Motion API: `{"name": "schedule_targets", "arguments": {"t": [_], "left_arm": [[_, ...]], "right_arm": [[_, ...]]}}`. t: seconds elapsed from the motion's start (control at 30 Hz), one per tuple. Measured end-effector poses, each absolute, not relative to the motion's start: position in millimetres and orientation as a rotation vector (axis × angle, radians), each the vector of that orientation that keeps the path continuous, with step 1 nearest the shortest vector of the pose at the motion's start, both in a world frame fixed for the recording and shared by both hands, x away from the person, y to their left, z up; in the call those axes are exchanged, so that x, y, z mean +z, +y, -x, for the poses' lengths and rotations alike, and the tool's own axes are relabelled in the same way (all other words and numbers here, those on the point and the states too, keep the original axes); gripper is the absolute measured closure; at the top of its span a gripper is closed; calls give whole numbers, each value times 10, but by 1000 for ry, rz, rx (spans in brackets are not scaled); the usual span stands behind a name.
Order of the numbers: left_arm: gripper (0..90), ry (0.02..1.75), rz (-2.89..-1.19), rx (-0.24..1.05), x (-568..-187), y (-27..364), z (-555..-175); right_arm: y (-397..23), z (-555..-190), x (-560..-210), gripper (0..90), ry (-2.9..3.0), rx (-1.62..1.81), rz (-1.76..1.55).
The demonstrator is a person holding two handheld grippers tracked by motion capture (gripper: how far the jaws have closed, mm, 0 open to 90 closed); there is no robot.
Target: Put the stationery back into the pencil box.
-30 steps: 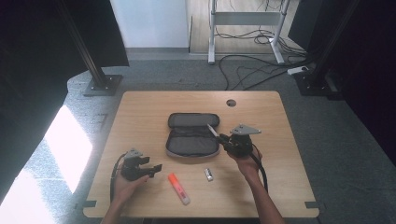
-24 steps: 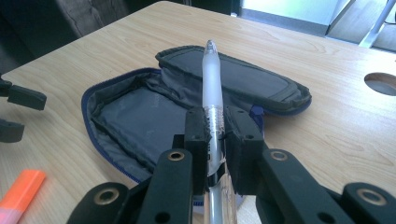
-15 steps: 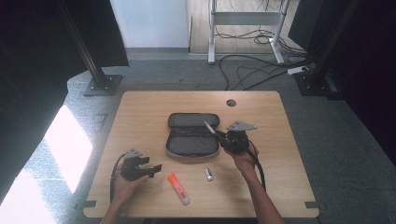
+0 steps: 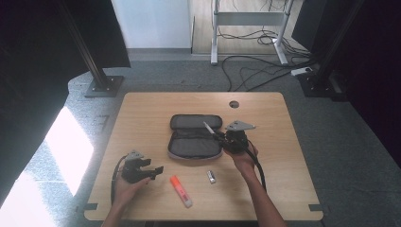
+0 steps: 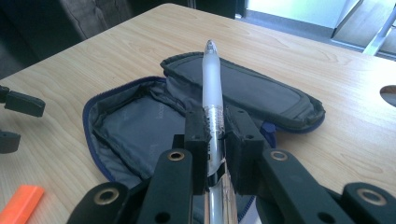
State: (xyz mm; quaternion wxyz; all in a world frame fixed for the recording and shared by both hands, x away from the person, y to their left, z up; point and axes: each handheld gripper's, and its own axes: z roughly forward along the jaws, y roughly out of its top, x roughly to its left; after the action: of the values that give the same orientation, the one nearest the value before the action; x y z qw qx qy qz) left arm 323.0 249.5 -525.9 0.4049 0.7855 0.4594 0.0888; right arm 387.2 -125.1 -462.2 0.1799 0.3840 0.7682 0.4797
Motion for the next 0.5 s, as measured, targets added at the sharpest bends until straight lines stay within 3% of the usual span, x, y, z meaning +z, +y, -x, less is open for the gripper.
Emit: {"name": "schedule_targets", "arguments": {"t": [0.5], "left_arm": [[264,1160,-1977,223,-5248,2514,-3232]], "right_arm": [[-1099,-3981,-4666,789,2200,1335,-1075]]}}
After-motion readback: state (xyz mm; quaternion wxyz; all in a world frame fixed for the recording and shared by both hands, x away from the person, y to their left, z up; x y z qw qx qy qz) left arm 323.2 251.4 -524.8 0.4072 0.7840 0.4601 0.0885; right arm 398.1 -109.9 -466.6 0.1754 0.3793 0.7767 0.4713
